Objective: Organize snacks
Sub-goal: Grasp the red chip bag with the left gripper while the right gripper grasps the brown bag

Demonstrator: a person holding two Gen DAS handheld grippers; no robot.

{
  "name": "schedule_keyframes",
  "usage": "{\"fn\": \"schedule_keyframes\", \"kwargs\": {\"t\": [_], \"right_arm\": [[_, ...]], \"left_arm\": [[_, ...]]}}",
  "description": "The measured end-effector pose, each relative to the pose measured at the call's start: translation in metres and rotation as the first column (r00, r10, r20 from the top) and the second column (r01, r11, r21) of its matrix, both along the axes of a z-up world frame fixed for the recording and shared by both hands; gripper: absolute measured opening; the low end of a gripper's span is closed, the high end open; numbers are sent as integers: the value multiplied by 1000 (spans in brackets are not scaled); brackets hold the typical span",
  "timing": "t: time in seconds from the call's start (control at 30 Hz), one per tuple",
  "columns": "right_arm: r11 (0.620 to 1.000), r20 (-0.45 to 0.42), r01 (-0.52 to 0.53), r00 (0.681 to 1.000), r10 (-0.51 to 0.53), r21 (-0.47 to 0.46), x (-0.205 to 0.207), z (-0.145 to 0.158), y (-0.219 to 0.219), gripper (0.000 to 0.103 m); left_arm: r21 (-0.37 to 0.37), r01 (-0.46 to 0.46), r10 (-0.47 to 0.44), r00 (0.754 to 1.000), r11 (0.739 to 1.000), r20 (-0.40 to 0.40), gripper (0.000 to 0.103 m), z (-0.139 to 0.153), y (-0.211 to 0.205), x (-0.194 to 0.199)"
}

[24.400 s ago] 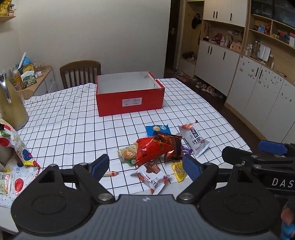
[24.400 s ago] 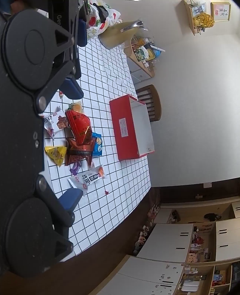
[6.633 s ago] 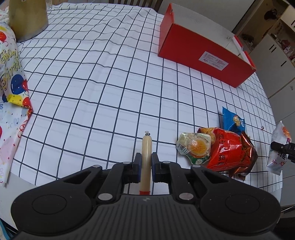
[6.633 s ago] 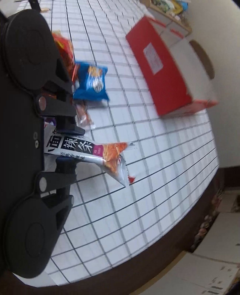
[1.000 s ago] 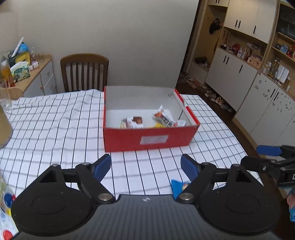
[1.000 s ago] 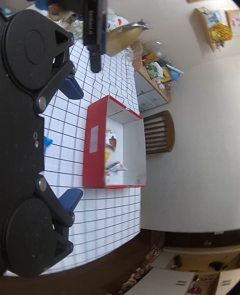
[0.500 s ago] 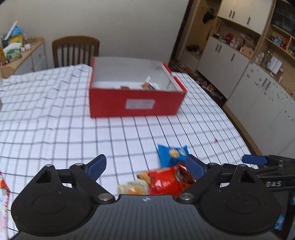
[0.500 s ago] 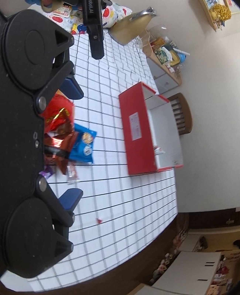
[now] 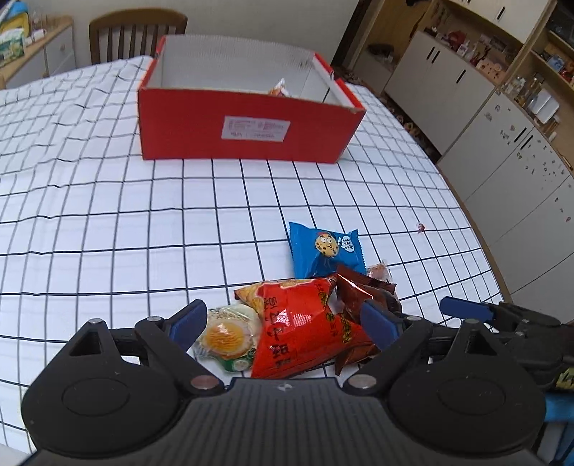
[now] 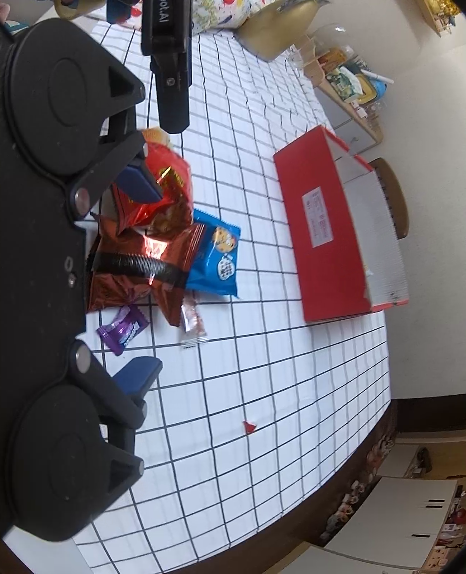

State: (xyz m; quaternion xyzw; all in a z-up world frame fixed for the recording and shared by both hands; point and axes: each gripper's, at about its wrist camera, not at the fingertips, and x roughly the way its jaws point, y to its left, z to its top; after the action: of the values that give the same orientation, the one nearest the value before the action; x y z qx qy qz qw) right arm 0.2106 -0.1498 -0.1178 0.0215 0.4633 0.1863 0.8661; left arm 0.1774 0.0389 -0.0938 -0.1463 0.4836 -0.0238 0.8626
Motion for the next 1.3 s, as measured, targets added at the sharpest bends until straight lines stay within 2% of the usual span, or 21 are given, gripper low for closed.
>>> {"fn": "schedule_keyframes", "kwargs": {"t": [0.17, 0.4, 0.47, 0.63, 0.8, 0.93, 1.0, 1.3], "right_arm": [[1000, -28, -7, 1000, 8, 7, 9, -10, 6, 85], [1000, -74, -9, 997, 11, 18, 20, -19, 11, 81], [1000, -95, 0, 995, 3, 24, 24, -22, 11, 76], [999, -143, 23, 990, -16, 49, 30, -31, 8, 68], [998, -170, 32, 985, -23, 50, 31, -38, 12, 63], [999, -181, 32, 983, -24, 43, 32, -41, 15, 58], [999, -184, 31, 983, -24, 35, 32, -42, 17, 57], [999, -167, 31, 986, -28, 20, 29, -39, 16, 48]], "left_arm": [[-47, -6, 2, 997, 999, -74, 93, -12, -1, 21], [-23, 33, -35, 990, 999, -133, 93, -21, -13, 41], [-24, 40, -43, 989, 999, -144, 92, -24, -16, 45], [-36, 59, -64, 983, 998, -174, 78, -30, -23, 52], [-6, 61, -61, 978, 998, -200, 65, -36, -24, 56], [12, 70, -66, 976, 997, -208, 62, -38, -25, 59], [48, 76, -64, 976, 996, -210, 52, -37, -28, 60], [42, 77, -68, 981, 996, -183, 44, -33, -25, 48]]}}
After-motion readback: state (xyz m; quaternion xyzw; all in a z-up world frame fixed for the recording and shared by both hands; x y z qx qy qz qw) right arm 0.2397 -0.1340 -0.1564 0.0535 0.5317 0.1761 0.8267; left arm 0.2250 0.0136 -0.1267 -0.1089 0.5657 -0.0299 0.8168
